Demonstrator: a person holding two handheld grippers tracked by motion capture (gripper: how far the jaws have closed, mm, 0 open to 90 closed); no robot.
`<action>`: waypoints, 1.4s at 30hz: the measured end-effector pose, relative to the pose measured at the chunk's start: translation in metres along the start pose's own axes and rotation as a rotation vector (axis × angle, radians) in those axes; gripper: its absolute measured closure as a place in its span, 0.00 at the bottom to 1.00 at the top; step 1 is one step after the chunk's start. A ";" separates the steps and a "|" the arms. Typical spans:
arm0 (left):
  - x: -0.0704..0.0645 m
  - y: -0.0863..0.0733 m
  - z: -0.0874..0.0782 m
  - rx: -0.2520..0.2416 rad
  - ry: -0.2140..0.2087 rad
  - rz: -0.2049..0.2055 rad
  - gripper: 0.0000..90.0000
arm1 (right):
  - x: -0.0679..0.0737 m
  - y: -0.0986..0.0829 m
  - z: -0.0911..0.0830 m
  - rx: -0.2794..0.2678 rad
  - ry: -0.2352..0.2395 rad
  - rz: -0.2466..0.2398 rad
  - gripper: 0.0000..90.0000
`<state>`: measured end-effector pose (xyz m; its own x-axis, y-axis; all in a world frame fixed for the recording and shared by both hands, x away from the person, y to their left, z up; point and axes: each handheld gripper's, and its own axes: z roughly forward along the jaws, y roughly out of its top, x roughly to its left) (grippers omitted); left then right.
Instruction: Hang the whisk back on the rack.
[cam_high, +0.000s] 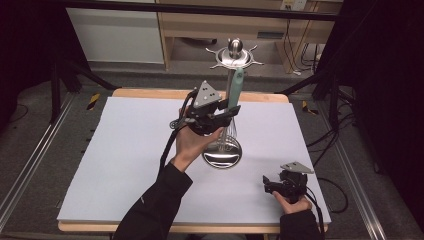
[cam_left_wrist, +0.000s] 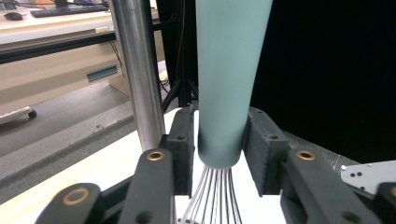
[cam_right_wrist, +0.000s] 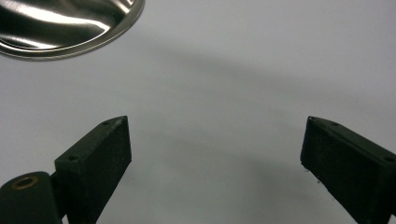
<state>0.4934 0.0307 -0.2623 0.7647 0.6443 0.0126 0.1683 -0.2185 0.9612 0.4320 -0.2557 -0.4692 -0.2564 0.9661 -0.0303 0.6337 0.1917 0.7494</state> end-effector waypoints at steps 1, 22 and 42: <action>0.000 0.000 -0.001 -0.003 0.002 0.001 0.69 | 0.000 0.000 0.000 -0.001 0.001 -0.002 0.10; 0.009 -0.037 -0.039 0.035 -0.007 -0.010 0.50 | 0.000 -0.001 0.000 0.000 -0.007 -0.005 0.10; 0.042 -0.125 -0.081 0.115 0.062 -0.069 0.44 | -0.001 -0.002 0.000 0.006 -0.015 0.003 0.10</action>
<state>0.4542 0.1440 -0.3600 0.7098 0.7037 -0.0322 0.2918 -0.2522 0.9226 0.4308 -0.2570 -0.4712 -0.2436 0.9691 -0.0382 0.6391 0.1900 0.7453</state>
